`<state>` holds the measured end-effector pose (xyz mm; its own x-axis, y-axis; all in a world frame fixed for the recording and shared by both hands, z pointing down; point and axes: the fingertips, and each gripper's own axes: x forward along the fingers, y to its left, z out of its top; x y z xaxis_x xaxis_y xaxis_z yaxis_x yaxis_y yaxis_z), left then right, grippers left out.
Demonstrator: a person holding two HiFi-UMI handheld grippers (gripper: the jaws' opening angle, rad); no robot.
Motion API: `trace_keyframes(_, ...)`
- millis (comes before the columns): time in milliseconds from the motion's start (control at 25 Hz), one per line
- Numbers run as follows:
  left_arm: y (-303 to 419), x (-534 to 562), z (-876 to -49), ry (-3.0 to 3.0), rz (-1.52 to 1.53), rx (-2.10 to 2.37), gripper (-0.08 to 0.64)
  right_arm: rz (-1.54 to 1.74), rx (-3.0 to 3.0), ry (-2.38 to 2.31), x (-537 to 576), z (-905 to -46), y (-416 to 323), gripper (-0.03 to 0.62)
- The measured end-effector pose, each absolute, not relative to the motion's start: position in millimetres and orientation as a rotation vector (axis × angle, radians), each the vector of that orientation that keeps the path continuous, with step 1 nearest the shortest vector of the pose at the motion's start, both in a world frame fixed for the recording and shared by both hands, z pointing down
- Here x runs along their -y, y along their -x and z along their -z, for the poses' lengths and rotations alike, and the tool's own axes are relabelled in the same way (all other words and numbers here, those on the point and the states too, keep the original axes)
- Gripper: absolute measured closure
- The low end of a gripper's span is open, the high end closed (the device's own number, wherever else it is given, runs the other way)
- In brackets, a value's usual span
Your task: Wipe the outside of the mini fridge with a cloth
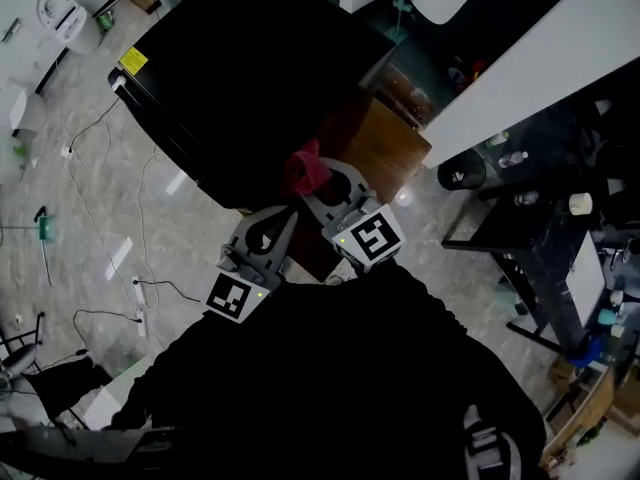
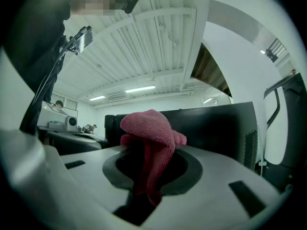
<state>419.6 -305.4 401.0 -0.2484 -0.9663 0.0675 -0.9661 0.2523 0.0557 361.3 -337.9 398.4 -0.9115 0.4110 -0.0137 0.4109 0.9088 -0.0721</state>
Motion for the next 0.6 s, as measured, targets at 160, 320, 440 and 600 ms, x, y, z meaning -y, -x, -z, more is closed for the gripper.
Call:
trace_keyframes(160,-406.9,333.2,-394.5,-1.79,-0.005,2.523,0.558,-0.082,3.048,0.788,359.1,-399.7,-352.5,0.502)
trace_keyframes(320,-400.9,356.9,-393.2,-1.737,-0.015,2.583,0.558,-0.049,3.029,0.844,386.6,-405.7,-343.2,0.502)
trace_keyframes(440,-397.7,369.7,-395.4,-1.683,-0.045,2.62,0.558,-0.015,3.02,0.897,401.5,-407.8,-339.4,0.503)
trace_keyframes(600,-389.6,391.9,-399.8,-1.628,-0.053,2.641,0.558,0.059,3.016,0.924,422.4,-409.8,-334.0,0.503)
